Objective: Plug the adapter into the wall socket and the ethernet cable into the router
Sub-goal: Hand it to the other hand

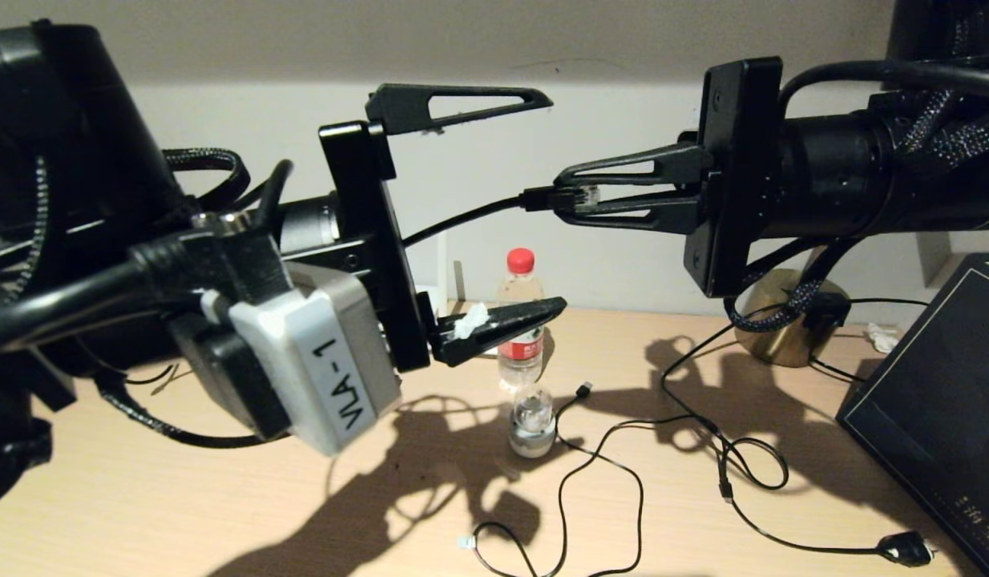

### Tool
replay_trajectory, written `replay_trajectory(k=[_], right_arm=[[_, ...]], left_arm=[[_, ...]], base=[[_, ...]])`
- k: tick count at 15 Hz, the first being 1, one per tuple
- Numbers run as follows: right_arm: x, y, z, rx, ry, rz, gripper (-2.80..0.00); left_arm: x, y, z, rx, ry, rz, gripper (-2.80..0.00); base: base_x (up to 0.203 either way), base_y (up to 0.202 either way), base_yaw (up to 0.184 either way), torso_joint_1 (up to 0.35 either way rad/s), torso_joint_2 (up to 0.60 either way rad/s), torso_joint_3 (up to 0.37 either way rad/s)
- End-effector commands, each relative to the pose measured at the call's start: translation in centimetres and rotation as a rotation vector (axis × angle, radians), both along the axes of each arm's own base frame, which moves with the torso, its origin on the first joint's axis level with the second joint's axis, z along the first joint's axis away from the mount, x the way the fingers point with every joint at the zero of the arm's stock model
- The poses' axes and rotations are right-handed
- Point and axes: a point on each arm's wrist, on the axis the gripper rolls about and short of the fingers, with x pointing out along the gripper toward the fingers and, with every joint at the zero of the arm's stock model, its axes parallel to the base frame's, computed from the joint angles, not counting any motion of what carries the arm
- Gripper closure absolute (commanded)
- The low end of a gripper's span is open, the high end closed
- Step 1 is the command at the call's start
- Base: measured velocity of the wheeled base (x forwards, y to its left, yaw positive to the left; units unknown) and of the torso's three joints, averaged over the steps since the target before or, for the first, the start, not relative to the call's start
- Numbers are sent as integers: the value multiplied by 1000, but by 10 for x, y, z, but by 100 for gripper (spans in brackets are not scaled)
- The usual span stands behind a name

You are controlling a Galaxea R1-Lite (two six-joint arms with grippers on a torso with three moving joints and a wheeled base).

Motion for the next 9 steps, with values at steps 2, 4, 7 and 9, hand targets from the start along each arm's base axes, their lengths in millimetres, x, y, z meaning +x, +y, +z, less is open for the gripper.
replay_trajectory(k=[2,4,7,9], right_arm=[[-6,-11,3,11,3,18,0],[-11,-23,5,23,11,78,0],[-10,-26,2,20,31,81,0],[-10,-25,0,18,35,86,0]], left_arm=[[0,0,1,-6,-12,-4,-280],[0,0,3,-22,-11,-7,-280],[1,-2,4,-39,1,-13,-280],[1,-2,4,-40,2,-14,-280]], base=[[0,0,0,0,0,0],[0,0,0,0,0,0],[0,0,0,0,0,0],[0,0,0,0,0,0]])
